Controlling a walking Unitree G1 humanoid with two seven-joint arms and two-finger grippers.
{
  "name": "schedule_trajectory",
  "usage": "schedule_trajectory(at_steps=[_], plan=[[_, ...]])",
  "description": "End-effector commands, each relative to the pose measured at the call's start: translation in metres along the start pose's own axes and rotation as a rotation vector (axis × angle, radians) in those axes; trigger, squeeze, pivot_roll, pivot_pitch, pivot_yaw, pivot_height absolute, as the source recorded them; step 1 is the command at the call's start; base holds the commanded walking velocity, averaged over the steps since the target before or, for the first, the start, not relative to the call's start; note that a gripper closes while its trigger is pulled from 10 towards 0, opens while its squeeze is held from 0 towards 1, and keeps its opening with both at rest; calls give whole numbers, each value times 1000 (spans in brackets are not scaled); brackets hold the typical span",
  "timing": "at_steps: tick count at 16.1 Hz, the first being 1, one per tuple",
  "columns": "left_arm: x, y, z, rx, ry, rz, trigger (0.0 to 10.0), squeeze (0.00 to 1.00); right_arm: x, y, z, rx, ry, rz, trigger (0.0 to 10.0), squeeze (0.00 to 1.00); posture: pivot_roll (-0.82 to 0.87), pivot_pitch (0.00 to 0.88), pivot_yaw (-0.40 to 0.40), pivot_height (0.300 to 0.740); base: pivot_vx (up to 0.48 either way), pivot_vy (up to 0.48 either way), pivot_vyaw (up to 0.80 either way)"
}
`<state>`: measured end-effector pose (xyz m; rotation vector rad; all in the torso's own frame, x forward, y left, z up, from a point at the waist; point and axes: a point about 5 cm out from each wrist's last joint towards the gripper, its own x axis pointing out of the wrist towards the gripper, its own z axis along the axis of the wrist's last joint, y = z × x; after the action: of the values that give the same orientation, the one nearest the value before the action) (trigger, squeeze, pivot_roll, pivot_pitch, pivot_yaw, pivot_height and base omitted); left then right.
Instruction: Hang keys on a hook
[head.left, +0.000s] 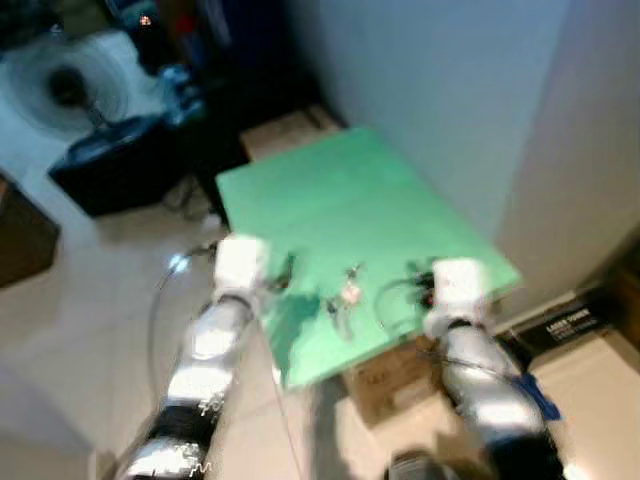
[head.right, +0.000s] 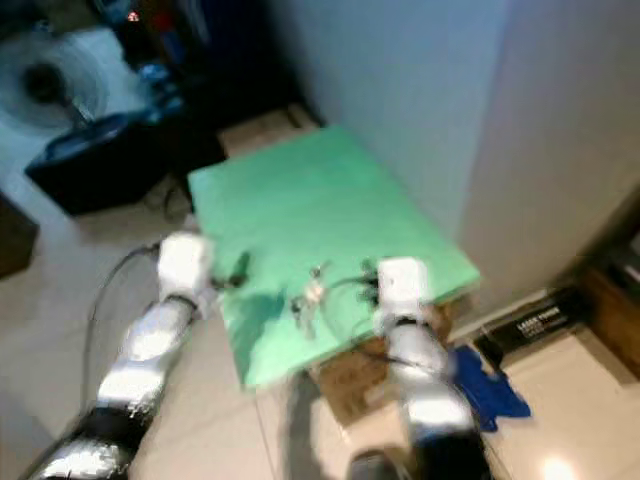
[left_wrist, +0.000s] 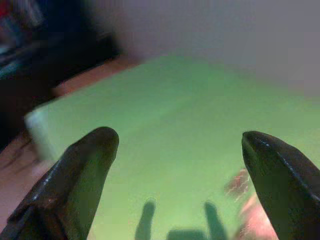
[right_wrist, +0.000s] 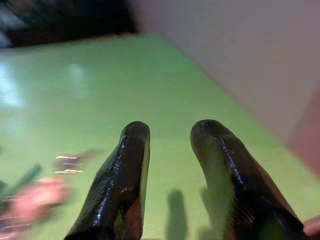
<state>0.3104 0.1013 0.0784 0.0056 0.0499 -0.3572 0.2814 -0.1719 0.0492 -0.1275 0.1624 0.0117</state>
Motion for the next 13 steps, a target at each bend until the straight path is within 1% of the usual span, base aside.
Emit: schedule_trajectory(at_steps=[1, 2, 4, 5, 6, 7, 8, 9, 10, 11, 12, 13], plan=[[-12, 27, -6, 43, 32, 76, 10000, 0, 4, 27, 11, 29, -39, 68, 10000, 0, -269, 0, 207, 740, 458, 0, 0], [-12, 27, -8, 46, 39, 78, 10000, 0, 5, 27, 10, 29, -34, 71, 10000, 0, -266, 0, 203, 740, 424, 0, 0], [-13, 29, -11, 33, 57, 96, 10000, 0, 6, 27, 8, 22, -24, 72, 10000, 0, -257, 0, 188, 740, 0, 0, 0], [-15, 40, -20, -37, 95, 162, 10000, 0, 8, 23, 8, -4, -16, 78, 10000, 0, -259, 0, 161, 740, 0, 0, 0], [-18, 46, -27, -90, 112, 203, 10000, 0, 9, 20, 10, -22, -18, 87, 10000, 0, -265, 0, 122, 740, 0, 0, 0], [-21, 50, -34, -126, 136, 236, 10000, 0, 11, 17, 13, -41, -21, 98, 10000, 0, -265, 0, 110, 740, 0, 0, 0], [-27, 51, -47, -156, 175, 272, 10000, 0, 12, 7, 17, -94, -23, 122, 10000, 0, -279, 0, 44, 740, 0, 0, 0], [-28, 46, -50, -175, 181, 269, 10000, 0, 12, -1, 18, -125, -21, 131, 10000, 0, -281, 0, 39, 740, 0, 0, 0], [-28, 41, -48, -175, 167, 256, 10000, 0, 13, -7, 19, -121, -17, 118, 10000, 0, -279, 0, 46, 740, 0, 0, 0], [-27, 37, -47, -151, 164, 247, 10000, 0, 14, -9, 19, -112, -17, 101, 10000, 0, -281, 0, 52, 740, 0, 0, 0], [-23, 26, -44, -132, 148, 200, 10000, 0, 14, -9, 17, -75, -13, 71, 10000, 0, -285, 0, 69, 740, 0, 0, 0], [-22, 22, -43, -138, 139, 182, 10000, 0, 14, -7, 16, -65, -11, 68, 10000, 0, -288, 0, 79, 740, 0, 0, 0]])
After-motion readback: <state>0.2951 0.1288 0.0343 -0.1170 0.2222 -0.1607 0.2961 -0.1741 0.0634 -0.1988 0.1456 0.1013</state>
